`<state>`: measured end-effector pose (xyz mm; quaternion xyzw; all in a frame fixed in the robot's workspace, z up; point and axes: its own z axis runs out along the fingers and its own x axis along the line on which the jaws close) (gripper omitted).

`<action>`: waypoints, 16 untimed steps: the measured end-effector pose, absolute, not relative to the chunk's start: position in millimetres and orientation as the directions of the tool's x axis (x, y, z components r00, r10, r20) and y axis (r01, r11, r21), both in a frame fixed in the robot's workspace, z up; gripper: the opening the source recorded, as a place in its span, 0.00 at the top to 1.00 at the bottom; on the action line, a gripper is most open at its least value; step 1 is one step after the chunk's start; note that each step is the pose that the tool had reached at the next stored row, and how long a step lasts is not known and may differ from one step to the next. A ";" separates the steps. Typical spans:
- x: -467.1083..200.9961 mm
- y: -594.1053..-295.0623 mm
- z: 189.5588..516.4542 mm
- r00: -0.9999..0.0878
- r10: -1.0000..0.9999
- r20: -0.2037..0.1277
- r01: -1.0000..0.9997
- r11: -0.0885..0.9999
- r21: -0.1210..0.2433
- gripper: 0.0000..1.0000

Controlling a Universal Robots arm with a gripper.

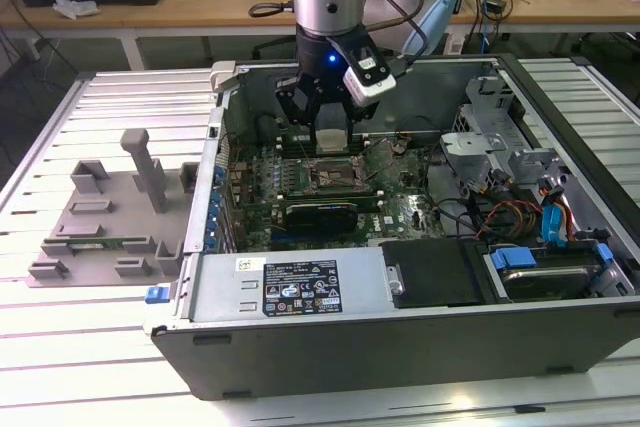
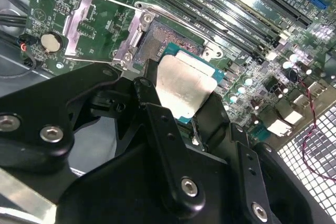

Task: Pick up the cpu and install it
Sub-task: 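Pick up the cpu and move it towards the insertion slot, then place the cpu into insertion slot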

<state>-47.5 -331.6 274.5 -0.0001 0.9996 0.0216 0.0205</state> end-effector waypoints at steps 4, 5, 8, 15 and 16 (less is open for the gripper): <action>-47.5 -331.5 274.1 -0.999 0.001 -0.041 -0.001 0.999 0.043 0.46; -47.5 -331.5 274.0 -0.999 0.001 -0.041 -0.001 0.999 0.043 0.46; -47.5 -331.5 273.7 -0.999 0.001 -0.041 -0.001 0.999 0.043 0.46; -47.5 -331.5 273.3 -0.998 0.040 -0.041 0.038 0.998 0.043 0.46; -47.5 -331.5 273.2 -0.998 0.057 -0.041 0.055 0.998 0.043 0.46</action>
